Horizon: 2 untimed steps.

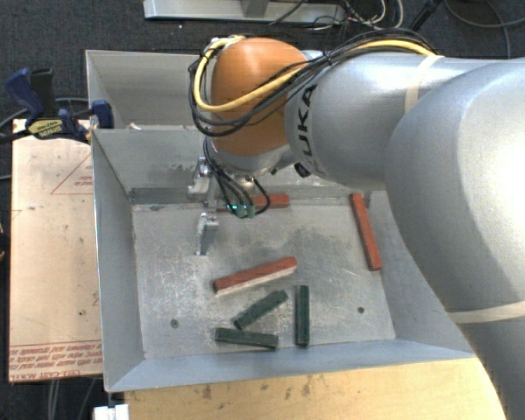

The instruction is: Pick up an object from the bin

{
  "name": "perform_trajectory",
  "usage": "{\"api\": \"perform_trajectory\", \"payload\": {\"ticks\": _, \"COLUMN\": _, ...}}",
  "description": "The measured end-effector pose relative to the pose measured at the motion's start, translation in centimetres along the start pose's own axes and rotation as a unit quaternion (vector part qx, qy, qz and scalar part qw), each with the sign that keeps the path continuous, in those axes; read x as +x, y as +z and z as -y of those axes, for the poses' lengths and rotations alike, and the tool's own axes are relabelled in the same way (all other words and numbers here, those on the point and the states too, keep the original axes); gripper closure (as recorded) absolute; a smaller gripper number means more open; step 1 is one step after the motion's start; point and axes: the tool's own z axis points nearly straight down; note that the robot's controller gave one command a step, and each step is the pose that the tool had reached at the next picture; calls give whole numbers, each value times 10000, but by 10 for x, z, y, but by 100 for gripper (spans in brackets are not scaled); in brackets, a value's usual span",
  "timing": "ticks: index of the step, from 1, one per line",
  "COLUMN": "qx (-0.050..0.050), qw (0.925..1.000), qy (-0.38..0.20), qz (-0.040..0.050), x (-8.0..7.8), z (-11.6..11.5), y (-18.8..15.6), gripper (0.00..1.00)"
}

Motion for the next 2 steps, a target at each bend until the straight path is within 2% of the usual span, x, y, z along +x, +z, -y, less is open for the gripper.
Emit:
{"api": "perform_trajectory", "payload": {"ticks": 1, "qx": -5, "qw": 10000, "qy": 10, "qz": 39, "x": -2, "z": 1, "y": -5, "gripper": 0}}
{"api": "perform_trajectory", "payload": {"ticks": 2, "qx": -7, "qw": 9996, "qy": -291, "qz": 48, "x": 29, "z": 31, "y": 8, "gripper": 0}}
